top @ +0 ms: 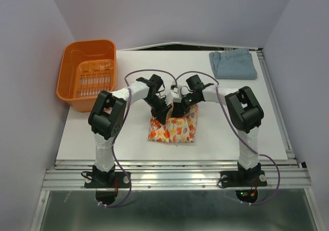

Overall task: Fold and stack the skirts
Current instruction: Fold the skirt

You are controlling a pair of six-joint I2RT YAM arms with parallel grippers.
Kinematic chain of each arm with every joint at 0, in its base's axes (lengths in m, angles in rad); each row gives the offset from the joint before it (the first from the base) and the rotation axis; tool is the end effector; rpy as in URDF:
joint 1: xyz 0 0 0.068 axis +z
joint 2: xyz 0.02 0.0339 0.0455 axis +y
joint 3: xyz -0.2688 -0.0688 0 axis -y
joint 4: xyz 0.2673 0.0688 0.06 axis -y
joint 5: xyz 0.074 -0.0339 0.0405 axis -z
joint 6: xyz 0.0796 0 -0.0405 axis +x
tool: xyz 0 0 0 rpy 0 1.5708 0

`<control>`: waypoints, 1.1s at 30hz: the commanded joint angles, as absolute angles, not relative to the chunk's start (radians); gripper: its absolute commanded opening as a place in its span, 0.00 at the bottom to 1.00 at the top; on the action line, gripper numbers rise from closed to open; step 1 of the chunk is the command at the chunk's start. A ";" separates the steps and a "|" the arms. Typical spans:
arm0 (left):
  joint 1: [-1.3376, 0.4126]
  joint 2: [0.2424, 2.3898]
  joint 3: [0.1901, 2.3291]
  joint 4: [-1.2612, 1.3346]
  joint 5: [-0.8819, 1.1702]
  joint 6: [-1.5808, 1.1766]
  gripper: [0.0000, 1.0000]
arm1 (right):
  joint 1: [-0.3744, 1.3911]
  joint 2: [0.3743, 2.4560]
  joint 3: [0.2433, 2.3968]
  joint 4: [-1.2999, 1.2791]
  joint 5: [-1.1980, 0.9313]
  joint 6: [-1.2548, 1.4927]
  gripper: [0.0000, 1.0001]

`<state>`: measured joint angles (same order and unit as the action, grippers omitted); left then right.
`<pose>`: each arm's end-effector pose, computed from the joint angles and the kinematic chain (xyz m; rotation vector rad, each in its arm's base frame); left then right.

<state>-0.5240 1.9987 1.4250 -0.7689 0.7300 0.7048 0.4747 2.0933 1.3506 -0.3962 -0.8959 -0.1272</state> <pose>0.3360 -0.2555 0.1335 1.6435 2.1257 -0.9938 0.3660 0.2580 0.0975 -1.0233 2.3806 1.3174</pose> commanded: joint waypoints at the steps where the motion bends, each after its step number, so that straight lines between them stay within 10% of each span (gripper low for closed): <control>1: -0.526 1.960 1.388 -0.681 0.649 0.601 0.00 | 0.485 2.056 1.356 -0.474 -0.752 -0.187 0.52; 33: -0.586 1.829 1.100 -0.491 0.578 0.580 0.00 | 0.350 2.169 1.779 -0.440 -0.660 0.032 0.53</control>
<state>-0.5755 1.8404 1.1336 -0.4652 0.6270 0.5697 0.3695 2.1357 1.6680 -0.4862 -0.6178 0.0326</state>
